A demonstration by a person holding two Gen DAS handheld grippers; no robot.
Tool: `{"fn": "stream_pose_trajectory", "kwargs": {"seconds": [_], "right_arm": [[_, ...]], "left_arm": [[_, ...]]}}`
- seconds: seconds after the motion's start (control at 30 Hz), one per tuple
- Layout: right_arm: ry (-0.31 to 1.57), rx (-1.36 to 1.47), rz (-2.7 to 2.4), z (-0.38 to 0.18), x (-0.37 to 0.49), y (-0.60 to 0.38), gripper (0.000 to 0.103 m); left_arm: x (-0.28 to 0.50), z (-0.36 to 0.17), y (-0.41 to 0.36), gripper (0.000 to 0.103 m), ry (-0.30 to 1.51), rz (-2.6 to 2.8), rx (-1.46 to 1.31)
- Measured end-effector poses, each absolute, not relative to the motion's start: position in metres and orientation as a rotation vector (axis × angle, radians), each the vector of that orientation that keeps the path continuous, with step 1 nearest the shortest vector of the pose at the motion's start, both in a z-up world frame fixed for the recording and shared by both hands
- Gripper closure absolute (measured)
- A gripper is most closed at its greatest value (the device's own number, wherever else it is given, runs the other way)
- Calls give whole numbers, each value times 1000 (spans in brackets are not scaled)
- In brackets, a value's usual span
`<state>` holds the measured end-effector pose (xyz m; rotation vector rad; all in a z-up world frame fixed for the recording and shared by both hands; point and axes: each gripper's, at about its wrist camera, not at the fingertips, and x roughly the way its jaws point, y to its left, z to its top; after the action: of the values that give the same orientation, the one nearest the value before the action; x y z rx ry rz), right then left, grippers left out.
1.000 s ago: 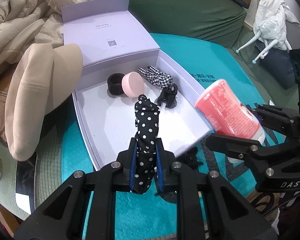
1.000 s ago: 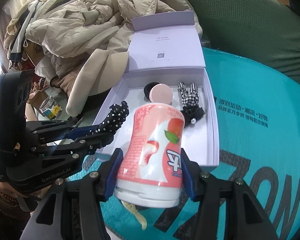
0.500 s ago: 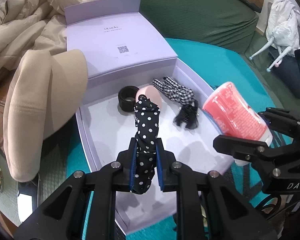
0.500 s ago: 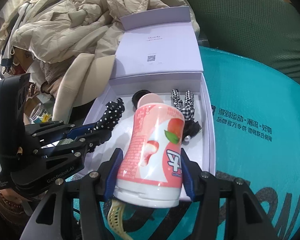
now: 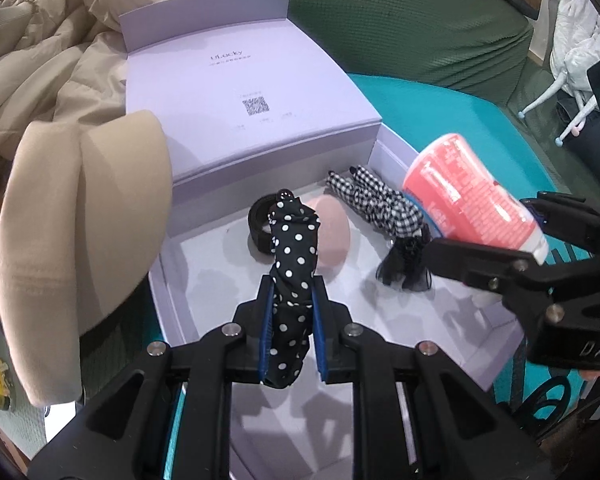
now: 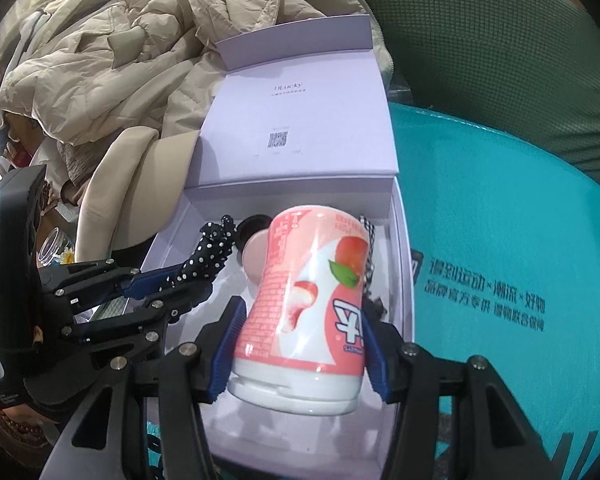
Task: Organize objects
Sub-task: 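Lower the scrunchie with left tool while right tool lowers the bottle into the box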
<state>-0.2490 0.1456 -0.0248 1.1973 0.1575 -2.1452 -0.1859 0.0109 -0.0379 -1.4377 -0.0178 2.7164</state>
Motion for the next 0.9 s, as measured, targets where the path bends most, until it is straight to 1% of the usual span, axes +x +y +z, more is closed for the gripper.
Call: {"fn": "stream_pose_trajectory", "kwargs": {"seconds": [0.23,0.4,0.9], "right_arm": [[177,1200,-2128,-26,-266,136,48],[188,1201,-2120,-30,-279,133,48],[256,1178,-2122,-45,-294,115,48]], "left_arm": [[-200,-39,14,87,-17,2709,-1416],[-204,-41,13,87,-62,2694,-1405],[-219,-59,5,87,-30,2695,-1465]]}}
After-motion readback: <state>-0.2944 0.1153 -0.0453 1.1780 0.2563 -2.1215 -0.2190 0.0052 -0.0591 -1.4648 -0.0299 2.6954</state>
